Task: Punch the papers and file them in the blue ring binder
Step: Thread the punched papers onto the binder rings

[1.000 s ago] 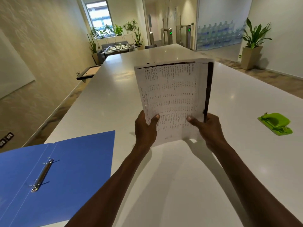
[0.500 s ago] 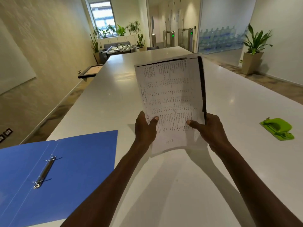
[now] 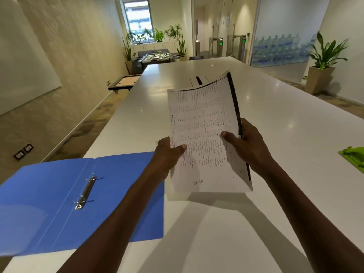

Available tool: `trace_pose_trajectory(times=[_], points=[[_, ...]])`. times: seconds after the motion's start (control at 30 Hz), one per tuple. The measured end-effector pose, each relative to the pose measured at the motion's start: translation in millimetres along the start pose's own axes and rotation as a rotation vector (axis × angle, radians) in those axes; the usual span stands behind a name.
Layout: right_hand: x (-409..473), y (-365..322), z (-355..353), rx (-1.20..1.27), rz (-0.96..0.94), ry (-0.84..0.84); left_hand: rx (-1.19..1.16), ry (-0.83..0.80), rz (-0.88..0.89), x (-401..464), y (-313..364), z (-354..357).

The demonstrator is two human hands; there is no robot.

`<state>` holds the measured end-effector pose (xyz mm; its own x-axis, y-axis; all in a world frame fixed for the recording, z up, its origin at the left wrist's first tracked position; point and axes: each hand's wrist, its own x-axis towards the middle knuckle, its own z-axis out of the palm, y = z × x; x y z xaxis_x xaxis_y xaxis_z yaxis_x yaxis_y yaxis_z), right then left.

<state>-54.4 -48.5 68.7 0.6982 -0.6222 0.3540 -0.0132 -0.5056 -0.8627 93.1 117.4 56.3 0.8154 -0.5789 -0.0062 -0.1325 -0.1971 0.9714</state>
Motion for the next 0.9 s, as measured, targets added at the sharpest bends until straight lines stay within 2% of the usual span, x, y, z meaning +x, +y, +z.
trace_pose_trajectory(times=[0.23,0.47,0.6,0.9], points=[[-6.5,-16.8,63.6,-0.024,0.041,-0.040,-0.008,-0.026,-0.060,-6.2,-20.4,-64.2],[-13.5,-34.7,127.2,0.017,0.122,-0.120,-0.049,0.115,-0.177,2.1,-51.6,-137.9],[-20.4,-46.5,162.4,0.022,0.147,-0.150,-0.155,0.221,-0.197,7.2,-67.1,-182.6],[-37.5,-59.2,221.9,0.043,0.215,-0.176,-0.179,0.117,-0.271,15.5,-94.7,-254.0]])
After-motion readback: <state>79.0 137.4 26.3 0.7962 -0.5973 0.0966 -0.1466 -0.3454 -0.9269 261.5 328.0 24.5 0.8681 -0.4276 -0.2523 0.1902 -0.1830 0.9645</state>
